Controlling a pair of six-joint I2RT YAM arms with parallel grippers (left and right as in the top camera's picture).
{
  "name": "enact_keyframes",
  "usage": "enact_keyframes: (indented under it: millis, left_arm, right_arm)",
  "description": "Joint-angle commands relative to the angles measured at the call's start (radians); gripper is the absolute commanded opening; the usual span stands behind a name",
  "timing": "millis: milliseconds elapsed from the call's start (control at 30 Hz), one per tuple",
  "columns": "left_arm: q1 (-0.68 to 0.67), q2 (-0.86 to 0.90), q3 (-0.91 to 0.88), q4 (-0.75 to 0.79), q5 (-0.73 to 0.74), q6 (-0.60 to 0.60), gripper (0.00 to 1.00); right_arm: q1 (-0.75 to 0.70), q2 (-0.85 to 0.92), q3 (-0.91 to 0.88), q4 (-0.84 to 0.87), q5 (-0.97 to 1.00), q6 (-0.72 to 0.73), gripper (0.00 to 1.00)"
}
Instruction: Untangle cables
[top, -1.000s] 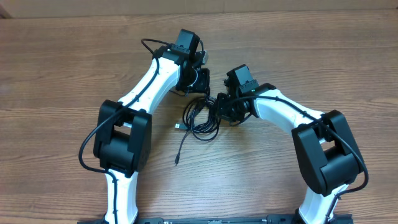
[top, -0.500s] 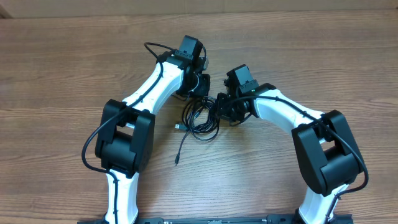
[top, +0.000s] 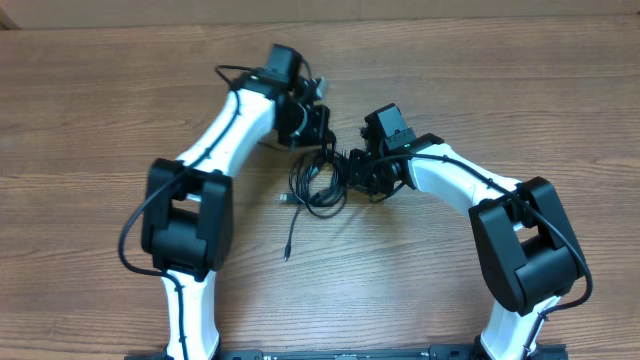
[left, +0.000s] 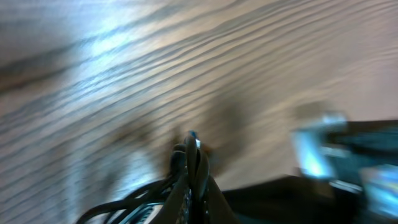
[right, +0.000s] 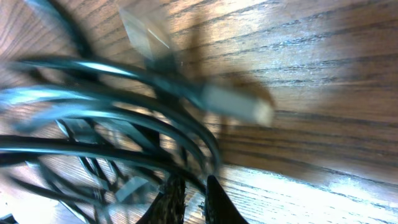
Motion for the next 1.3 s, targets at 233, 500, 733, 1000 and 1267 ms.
enact_keyframes:
  millis: [233, 500, 733, 1000, 1267]
  left_arm:
    - [0.129, -0.012, 0.059, -0.036, 0.519, 0.066, 0.04]
    - [0.13, -0.012, 0.059, -0.195, 0.485, 0.276, 0.04]
    - [0.122, -0.012, 0.059, -0.247, 0.497, 0.264, 0.04]
    - [0.109, -0.011, 0.059, -0.283, 0.497, 0.177, 0.04]
    - [0.069, -0.011, 0.059, -0.286, 0.497, 0.076, 0.04]
  right_arm:
    - [0.0, 0.007, 0.0, 0.014, 0.016, 0.001, 0.16]
    - [-0.082, -0.066, 0.144, -0.216, -0.191, -0.287, 0.31]
    - [-0.094, -0.134, 0.194, -0.327, -0.298, -0.554, 0.56]
    - [-0.093, -0.134, 0.198, -0.297, -0.366, -0.673, 0.48]
    - [-0.047, -0.134, 0.197, -0.23, -0.362, -0.77, 0.47]
